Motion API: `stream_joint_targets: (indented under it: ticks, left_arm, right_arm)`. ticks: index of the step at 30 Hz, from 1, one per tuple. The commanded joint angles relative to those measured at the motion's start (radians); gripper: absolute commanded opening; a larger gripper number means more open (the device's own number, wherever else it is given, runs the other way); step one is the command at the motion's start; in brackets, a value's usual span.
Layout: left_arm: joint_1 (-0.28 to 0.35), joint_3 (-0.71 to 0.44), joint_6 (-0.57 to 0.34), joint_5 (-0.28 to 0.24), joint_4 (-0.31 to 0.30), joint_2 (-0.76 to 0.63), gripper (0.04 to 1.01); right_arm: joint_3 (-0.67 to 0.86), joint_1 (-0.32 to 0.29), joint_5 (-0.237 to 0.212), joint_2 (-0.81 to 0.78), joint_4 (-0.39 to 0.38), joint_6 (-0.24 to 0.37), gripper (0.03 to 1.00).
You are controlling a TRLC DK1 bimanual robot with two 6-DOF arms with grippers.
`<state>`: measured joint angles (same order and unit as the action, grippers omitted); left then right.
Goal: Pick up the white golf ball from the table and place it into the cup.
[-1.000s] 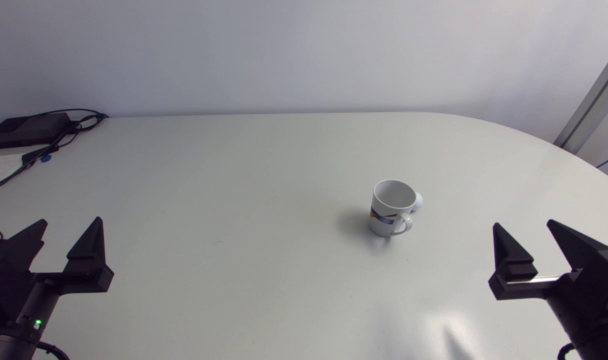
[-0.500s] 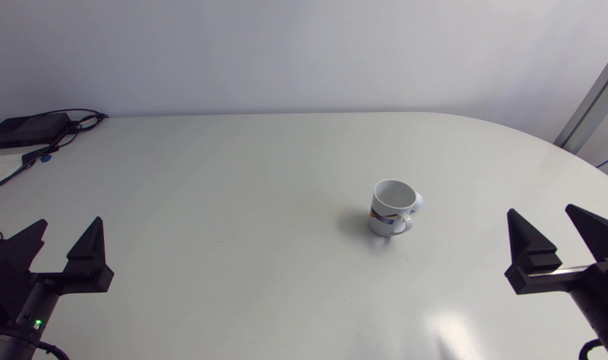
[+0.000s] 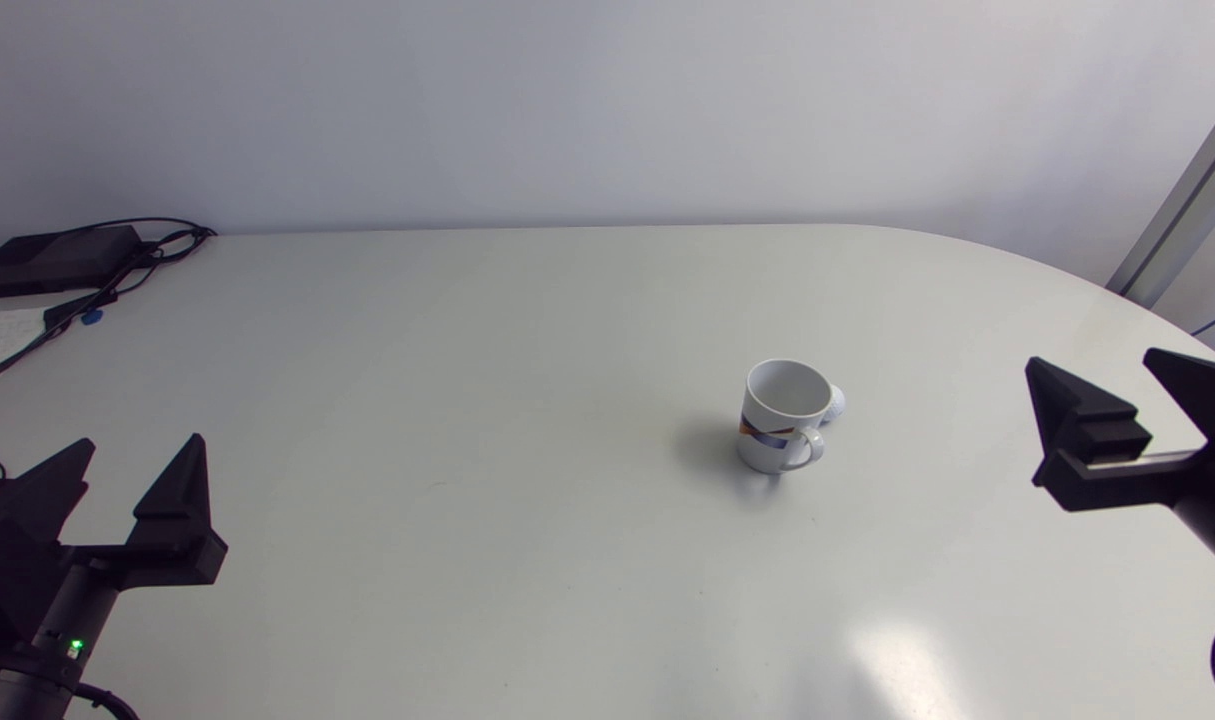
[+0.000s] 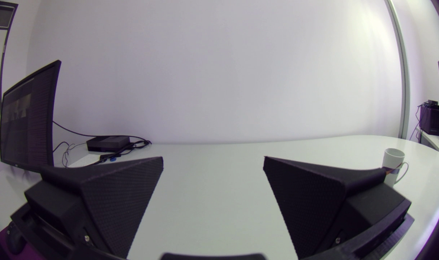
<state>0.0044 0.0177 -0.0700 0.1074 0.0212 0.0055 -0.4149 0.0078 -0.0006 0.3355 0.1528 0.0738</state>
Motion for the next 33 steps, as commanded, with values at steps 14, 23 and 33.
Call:
stream_joint_targets:
  ticks: [14,23,33]
  left_arm:
    - [-0.006,-0.018,-0.008,-0.011,-0.006,-0.016,0.993]
    - [-0.006,-0.018,-0.008,-0.011,-0.006,-0.016,0.993]
    - [-0.006,-0.018,-0.008,-0.011,-0.006,-0.016,0.993]
  right_arm:
    - [-0.188,-0.092,-0.036,0.471,-0.055,-0.147,0.969]
    - [-0.285,-0.157,-0.139,0.701,-0.075,-0.293,0.969]
    - [-0.464,-0.189,-0.309,0.93,0.045,-0.445,0.969]
